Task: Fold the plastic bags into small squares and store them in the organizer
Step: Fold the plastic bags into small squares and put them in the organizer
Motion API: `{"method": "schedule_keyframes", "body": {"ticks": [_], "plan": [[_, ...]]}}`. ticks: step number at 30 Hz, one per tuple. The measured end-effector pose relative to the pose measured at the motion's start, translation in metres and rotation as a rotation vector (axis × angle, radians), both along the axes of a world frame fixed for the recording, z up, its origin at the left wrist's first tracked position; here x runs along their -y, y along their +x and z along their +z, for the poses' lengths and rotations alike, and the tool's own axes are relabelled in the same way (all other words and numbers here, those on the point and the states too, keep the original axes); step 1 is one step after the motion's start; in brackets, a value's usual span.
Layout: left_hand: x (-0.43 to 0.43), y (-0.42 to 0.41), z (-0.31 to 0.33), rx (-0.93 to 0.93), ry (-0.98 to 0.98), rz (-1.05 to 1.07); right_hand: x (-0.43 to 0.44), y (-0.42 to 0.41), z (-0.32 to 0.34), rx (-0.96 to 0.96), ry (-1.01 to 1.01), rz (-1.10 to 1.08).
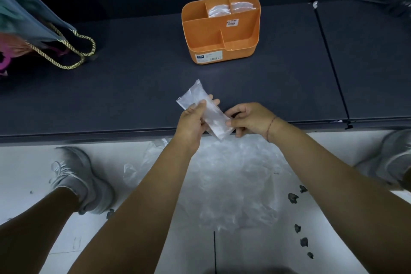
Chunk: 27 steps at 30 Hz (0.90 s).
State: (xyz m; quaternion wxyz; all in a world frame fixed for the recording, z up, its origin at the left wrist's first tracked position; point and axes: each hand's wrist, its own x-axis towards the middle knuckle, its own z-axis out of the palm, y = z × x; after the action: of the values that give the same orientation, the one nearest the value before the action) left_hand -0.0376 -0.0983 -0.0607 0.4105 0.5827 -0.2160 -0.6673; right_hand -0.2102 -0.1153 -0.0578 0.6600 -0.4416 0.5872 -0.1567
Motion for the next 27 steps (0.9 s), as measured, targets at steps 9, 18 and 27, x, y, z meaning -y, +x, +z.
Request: {"method": "schedule_keyframes", "body": {"ticks": [9,18,27], "plan": [[0.032,0.026,-0.006,0.082,0.028,0.229,-0.007,0.009,0.001,-0.174,-0.066,-0.036],[-0.039,0.009,-0.036,1.211,-0.859,-0.454,-0.002,0.01,0.002,-0.214,-0.035,-0.02],[-0.055,0.019,-0.06,1.193,-0.8,-0.543,-0.019,-0.009,0.024,0.163,0.246,-0.204]]}}
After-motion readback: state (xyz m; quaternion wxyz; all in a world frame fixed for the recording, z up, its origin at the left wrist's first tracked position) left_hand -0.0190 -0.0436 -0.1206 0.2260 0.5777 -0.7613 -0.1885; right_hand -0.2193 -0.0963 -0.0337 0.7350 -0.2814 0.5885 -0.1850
